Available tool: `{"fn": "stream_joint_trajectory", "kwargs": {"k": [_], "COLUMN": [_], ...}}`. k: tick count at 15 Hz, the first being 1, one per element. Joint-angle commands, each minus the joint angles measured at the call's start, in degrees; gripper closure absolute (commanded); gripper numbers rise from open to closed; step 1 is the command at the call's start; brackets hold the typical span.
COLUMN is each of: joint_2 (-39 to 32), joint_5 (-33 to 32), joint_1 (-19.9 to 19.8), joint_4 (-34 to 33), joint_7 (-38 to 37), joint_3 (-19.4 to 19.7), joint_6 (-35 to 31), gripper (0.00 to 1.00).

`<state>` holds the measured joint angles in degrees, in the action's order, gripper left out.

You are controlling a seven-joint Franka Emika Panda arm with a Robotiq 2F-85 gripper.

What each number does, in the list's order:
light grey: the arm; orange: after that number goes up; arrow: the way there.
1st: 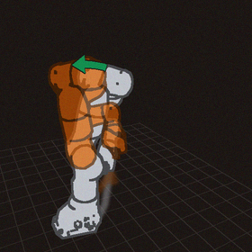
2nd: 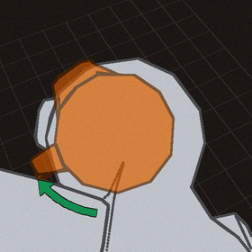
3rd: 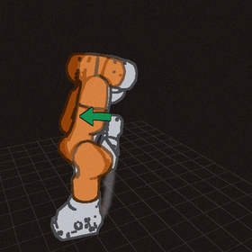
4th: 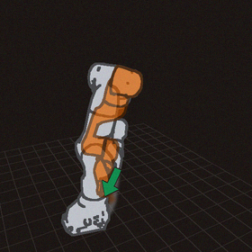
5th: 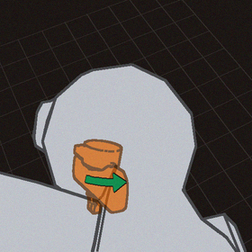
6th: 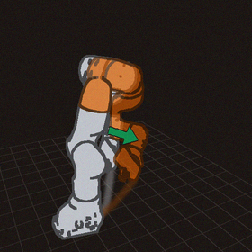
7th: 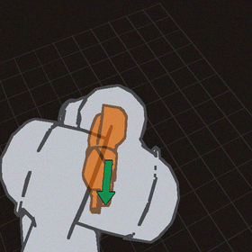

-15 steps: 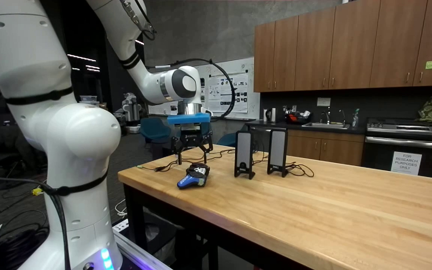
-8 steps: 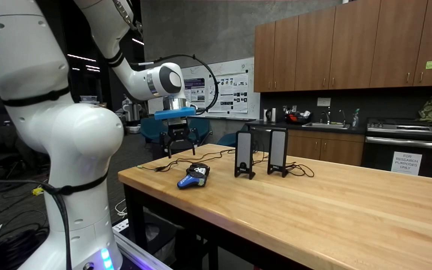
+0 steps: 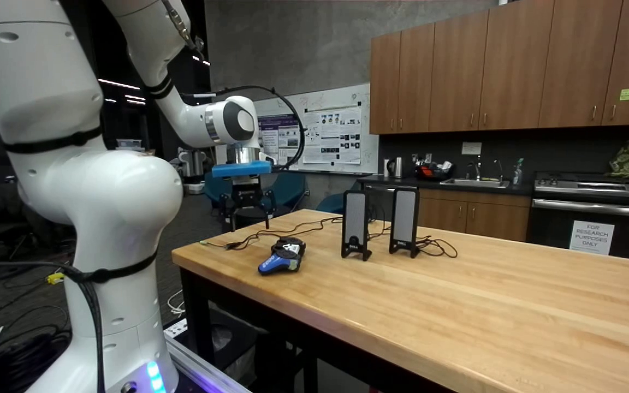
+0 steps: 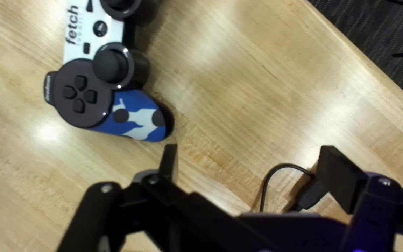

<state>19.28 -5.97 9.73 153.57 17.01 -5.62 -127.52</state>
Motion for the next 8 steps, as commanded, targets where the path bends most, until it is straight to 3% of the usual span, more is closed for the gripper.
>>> {"fn": "stream_joint_trajectory", "kwargs": {"k": [1, 8], "joint_2": [-3.6, -10.2], "joint_5": [3.8, 5.2], "joint_1": [1.1, 2.0], "joint_4": [-1.0, -2.0], "joint_7": [-5.5, -16.9], "joint_3": [-1.1, -5.5], "joint_6": [-1.9, -7.0], "gripper": [0.00, 0.00]}}
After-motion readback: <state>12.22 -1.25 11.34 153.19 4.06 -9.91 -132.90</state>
